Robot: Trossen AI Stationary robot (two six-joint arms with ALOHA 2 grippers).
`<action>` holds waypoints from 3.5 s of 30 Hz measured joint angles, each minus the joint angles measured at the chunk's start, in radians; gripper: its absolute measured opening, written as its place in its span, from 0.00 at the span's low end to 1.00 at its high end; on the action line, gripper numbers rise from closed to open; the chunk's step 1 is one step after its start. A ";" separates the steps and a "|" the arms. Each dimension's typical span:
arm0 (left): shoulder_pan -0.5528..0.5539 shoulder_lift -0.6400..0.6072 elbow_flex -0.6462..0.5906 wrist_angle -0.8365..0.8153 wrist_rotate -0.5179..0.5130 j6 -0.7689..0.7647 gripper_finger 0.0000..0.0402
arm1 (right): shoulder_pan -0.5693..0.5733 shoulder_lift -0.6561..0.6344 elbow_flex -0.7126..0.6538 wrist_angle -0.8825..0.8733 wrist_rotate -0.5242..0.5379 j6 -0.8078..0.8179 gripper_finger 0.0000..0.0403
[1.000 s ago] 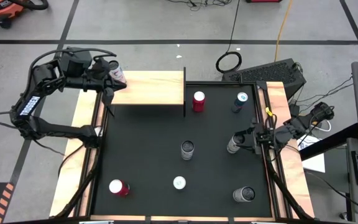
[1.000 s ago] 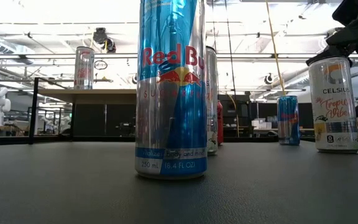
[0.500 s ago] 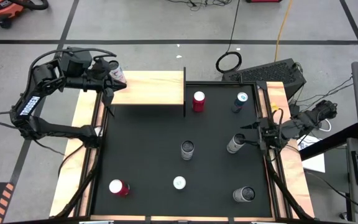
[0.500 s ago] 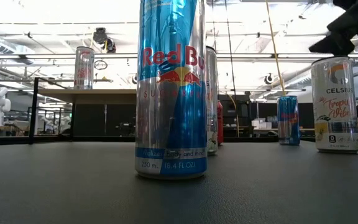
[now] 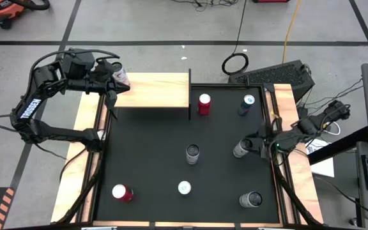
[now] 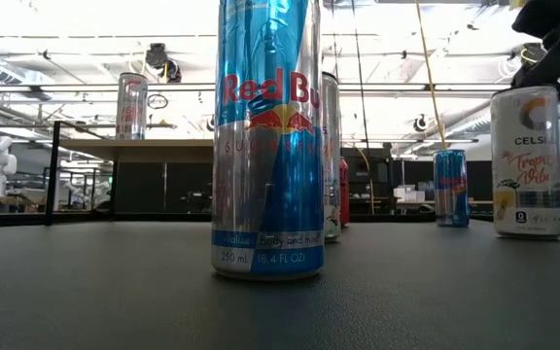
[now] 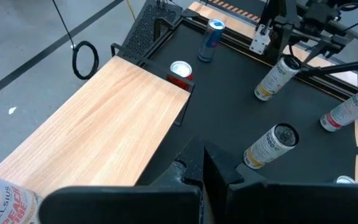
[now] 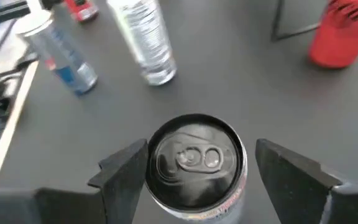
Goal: Place canned beverage on shelf
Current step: Put the right white yellow soda can on the shelf
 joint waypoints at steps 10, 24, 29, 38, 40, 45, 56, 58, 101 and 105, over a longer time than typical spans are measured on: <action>0.000 0.000 0.000 0.000 0.000 0.000 0.00 | 0.000 0.033 0.002 0.000 -0.013 0.019 0.70; 0.000 0.000 0.000 0.000 0.000 0.000 0.00 | 0.000 0.033 -0.001 0.068 -0.013 0.002 0.70; 0.000 0.000 0.000 0.000 0.000 0.001 0.00 | 0.000 0.033 -0.001 0.072 -0.015 0.011 0.70; 0.000 0.000 0.000 0.000 0.000 0.001 0.00 | 0.000 0.033 -0.001 0.127 -0.015 0.036 0.75; 0.000 0.000 0.000 0.000 0.000 0.001 0.00 | 0.000 0.032 -0.001 0.127 -0.015 0.039 0.78; 0.000 0.000 0.000 0.000 0.000 0.001 0.00 | 0.000 0.032 -0.001 0.127 -0.015 0.058 0.87; 0.000 0.000 0.000 0.000 0.000 -0.001 0.00 | 0.000 0.035 0.000 0.115 -0.055 0.049 0.95; 0.000 0.000 0.000 0.000 0.000 -0.001 0.00 | 0.000 0.036 0.000 0.080 -0.085 0.048 0.95; 0.000 0.000 0.000 0.000 0.000 0.000 0.00 | -0.019 0.293 0.000 0.005 0.013 0.216 0.94; 0.000 0.000 0.000 0.000 0.000 0.000 0.00 | -0.028 0.311 0.000 0.003 0.012 0.217 0.87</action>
